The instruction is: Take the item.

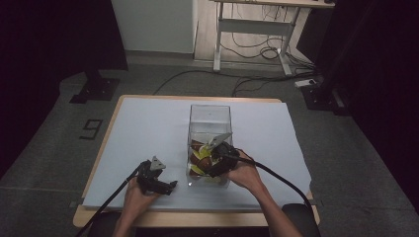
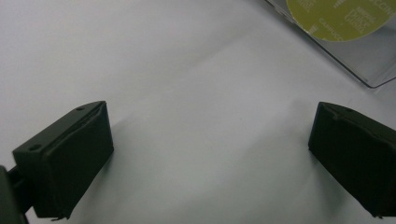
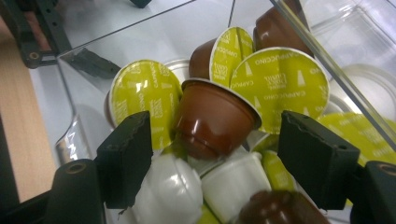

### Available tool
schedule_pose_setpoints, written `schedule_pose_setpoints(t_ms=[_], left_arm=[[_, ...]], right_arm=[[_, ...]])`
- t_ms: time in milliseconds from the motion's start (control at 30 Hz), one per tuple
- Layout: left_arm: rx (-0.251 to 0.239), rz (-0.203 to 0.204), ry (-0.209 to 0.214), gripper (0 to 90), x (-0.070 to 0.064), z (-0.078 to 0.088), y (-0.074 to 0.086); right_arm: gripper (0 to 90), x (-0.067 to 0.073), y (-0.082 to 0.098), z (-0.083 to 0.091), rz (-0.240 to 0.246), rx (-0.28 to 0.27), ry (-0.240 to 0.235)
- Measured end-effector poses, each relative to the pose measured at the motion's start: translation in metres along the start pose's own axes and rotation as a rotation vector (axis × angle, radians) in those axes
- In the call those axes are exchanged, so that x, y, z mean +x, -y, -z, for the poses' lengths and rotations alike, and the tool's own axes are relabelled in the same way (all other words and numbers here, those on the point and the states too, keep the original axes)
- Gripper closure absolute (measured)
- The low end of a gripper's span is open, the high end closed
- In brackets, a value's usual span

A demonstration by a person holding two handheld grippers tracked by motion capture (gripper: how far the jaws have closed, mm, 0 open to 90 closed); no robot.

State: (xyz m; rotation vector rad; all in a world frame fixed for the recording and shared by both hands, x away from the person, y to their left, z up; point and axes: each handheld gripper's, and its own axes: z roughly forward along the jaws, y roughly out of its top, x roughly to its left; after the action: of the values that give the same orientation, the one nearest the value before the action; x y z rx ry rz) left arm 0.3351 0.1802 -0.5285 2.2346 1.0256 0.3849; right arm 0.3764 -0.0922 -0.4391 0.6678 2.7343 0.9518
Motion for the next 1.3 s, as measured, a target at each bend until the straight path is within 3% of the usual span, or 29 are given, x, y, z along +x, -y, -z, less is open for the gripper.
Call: schedule_pose_setpoints(t_ms=[333, 633, 867, 967, 1300], left_arm=[[0.000, 0.000, 0.000, 0.0, 0.000, 0.000, 0.000], [0.000, 0.000, 0.000, 0.0, 0.000, 0.000, 0.000], [0.000, 0.000, 0.000, 0.0, 0.000, 0.000, 0.000], [0.000, 0.001, 0.000, 0.0, 0.000, 0.000, 0.000], [0.000, 0.000, 0.001, 0.0, 0.000, 0.000, 0.000]], right_arm=[[32.1, -0.002, -0.007, -0.017, 0.023, 0.046, 0.000], [38.3, -0.003, -0.010, -0.022, 0.049, 0.065, -0.009], [39.5, -0.002, -0.010, -0.022, 0.034, 0.069, -0.003], [39.5, 0.000, -0.010, -0.021, 0.048, 0.066, 0.012], [39.5, 0.002, -0.011, -0.008, 0.040, 0.034, 0.022]])
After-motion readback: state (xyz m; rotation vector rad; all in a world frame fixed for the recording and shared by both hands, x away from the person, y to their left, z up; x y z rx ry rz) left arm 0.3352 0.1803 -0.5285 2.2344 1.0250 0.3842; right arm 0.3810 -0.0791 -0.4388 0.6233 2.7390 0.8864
